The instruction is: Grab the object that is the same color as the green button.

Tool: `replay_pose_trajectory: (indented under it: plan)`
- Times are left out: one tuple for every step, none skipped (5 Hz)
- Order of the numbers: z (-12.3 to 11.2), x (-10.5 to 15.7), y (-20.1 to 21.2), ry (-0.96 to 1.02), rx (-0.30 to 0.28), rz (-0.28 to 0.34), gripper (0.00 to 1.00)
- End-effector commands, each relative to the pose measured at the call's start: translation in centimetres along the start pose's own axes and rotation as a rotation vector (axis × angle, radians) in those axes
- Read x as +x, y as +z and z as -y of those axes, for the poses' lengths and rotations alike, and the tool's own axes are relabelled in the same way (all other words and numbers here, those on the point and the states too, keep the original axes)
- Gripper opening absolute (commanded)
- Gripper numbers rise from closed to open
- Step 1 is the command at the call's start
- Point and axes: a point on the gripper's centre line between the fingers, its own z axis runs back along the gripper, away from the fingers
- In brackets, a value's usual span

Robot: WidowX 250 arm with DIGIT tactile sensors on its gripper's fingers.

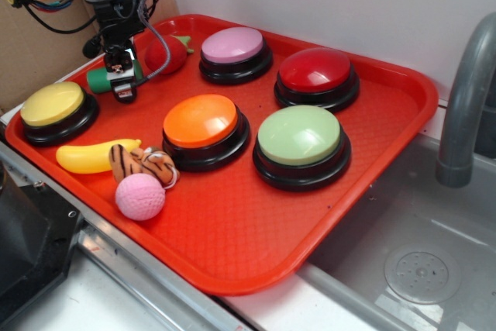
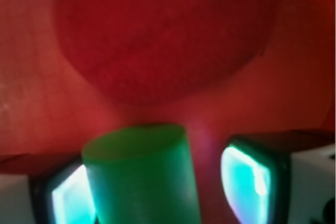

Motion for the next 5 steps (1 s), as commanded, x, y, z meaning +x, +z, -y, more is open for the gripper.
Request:
replay_pose_trajectory:
  plan:
    - [-0.9, 1.4, 1.1, 0.013, 0.053, 0.011, 0.0]
    - [-1.0, 1.1, 2.9, 0.161, 0.043, -0.06, 0.0]
    - [-0.1, 1.8, 5.3, 0.325, -0.018, 0.007, 0.0]
    - [1.3, 2.8, 8.0, 0.539, -0.092, 0.004, 0.0]
    - [3.0, 2.9, 10.1, 0.647, -0.065, -0.037, 0.0]
